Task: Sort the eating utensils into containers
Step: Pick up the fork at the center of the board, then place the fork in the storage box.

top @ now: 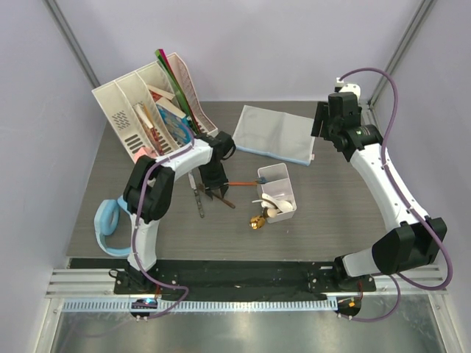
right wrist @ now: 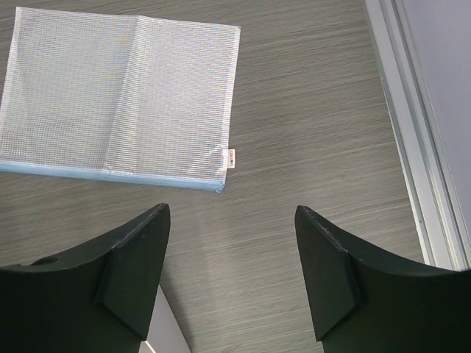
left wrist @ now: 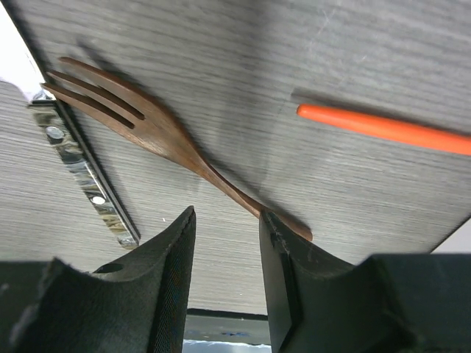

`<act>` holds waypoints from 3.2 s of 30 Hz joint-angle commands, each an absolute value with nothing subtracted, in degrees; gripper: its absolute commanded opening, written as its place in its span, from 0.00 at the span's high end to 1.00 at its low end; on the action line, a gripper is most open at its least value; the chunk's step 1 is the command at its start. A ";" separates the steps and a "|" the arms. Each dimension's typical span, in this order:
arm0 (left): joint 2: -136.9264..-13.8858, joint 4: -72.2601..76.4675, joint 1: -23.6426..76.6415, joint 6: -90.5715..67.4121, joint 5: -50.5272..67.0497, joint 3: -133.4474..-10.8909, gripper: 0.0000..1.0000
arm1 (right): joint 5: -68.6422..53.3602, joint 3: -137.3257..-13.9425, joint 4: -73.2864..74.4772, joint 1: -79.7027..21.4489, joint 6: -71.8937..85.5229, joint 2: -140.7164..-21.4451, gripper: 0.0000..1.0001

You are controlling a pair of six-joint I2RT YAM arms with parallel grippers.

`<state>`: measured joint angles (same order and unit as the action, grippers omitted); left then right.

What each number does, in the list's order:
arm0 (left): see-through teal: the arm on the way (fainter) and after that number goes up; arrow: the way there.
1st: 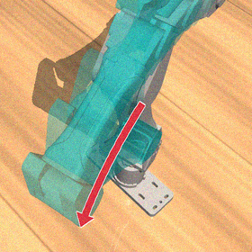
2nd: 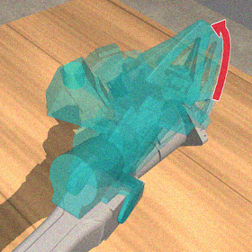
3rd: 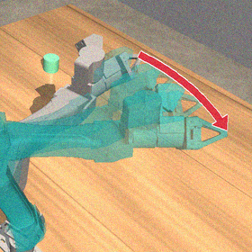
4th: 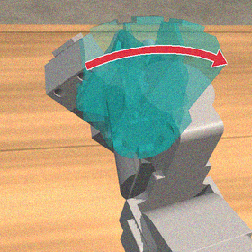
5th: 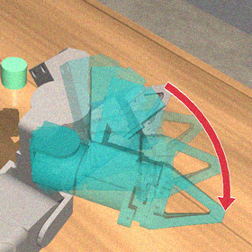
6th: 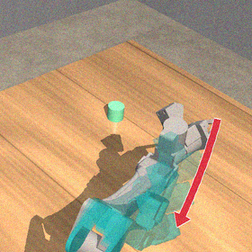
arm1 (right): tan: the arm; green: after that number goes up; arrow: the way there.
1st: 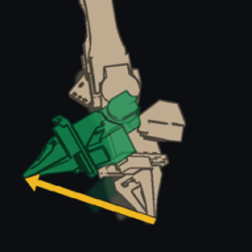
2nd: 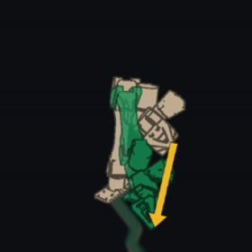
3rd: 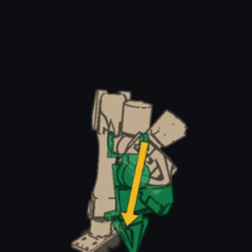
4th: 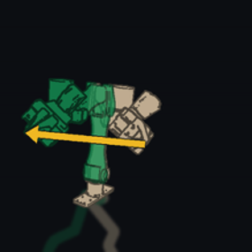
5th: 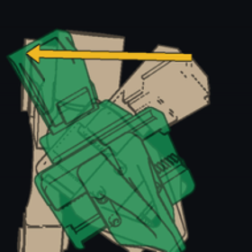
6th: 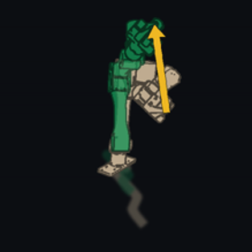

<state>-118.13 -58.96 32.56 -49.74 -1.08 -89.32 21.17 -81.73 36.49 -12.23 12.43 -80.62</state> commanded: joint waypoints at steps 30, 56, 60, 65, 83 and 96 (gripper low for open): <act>-120.68 -56.51 29.44 -51.59 -2.72 -92.19 0.60 | 20.92 -84.11 34.98 -11.95 13.18 -80.95 0.26; -122.71 -53.54 32.69 -44.58 3.07 -90.36 1.00 | 20.48 -83.50 34.80 -11.60 14.33 -81.30 0.26; -116.40 -50.11 32.70 -39.56 6.85 -87.19 1.00 | 20.30 -84.02 34.63 -11.60 14.85 -81.47 0.26; -104.17 -50.10 32.70 -31.83 4.84 -88.85 1.00 | 19.52 -84.29 34.72 -11.25 15.99 -81.47 0.26; -96.05 -6.69 38.84 -25.23 12.04 -85.08 1.00 | 16.00 -77.79 34.28 -11.25 18.19 -75.77 0.27; -106.61 2.90 42.45 -15.91 14.06 -87.46 1.00 | 16.87 -73.13 36.04 -11.16 17.31 -69.87 0.27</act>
<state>-107.48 -3.66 41.98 -19.35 13.67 -85.21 16.16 -73.25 36.58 -11.38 17.52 -71.85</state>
